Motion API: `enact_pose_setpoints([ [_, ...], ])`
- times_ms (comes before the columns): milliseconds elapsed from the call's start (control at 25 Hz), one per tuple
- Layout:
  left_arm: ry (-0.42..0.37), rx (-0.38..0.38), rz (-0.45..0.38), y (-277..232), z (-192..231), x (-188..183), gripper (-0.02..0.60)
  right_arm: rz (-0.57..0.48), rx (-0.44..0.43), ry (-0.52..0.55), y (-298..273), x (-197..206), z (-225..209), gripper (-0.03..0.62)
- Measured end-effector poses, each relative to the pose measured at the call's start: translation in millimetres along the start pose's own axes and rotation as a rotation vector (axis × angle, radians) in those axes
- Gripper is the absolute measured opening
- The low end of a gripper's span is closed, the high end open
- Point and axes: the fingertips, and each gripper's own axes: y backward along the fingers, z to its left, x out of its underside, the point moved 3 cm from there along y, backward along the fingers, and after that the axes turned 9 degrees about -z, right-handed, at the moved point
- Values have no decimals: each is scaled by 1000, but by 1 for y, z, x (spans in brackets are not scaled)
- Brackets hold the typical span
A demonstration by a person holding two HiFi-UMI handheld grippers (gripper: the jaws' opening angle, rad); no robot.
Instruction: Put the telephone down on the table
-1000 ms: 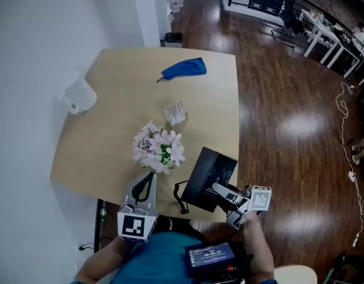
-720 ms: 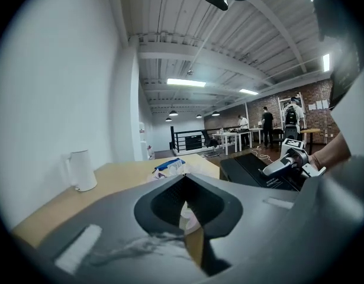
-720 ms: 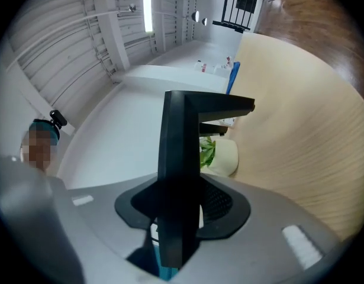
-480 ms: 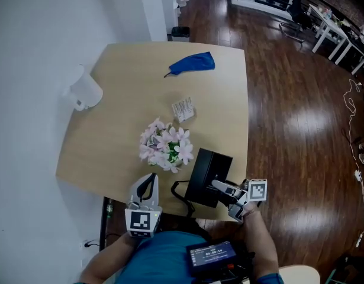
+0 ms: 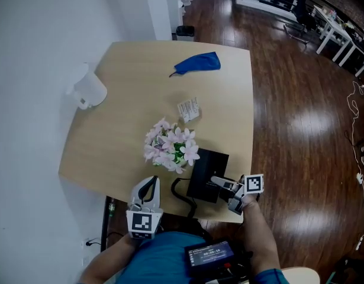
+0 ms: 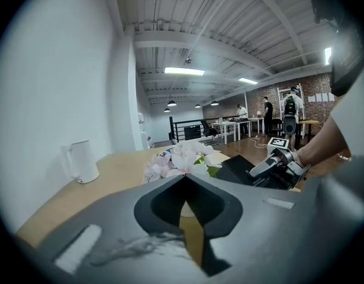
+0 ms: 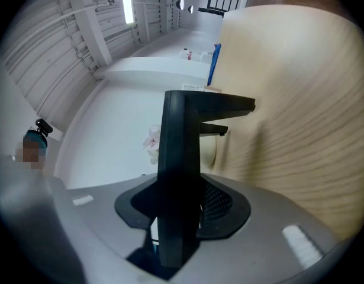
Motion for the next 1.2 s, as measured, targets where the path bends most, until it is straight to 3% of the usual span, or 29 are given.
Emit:
enact_pose_setpoints([
  [200,-9,0,9,4,1,1,12,-8,22,20,-3,-5,-7,150],
  [400,-2,-3,3,8,3,-1,12,6,46,115,-7,-8,-9,153],
  [680,2,0,-12,11,7,-2,12,8,121,84,-1,-6,-19,158],
  [840,19,9,-10,12,9,-3,12,-22,294,34,11,-3,-34,183],
  [960,29,16,-6,14,12,0,12,-53,421,20,21,-5,-38,274],
  [1200,56,30,-32,15,25,-3,12,-162,612,83,39,-19,-13,258],
])
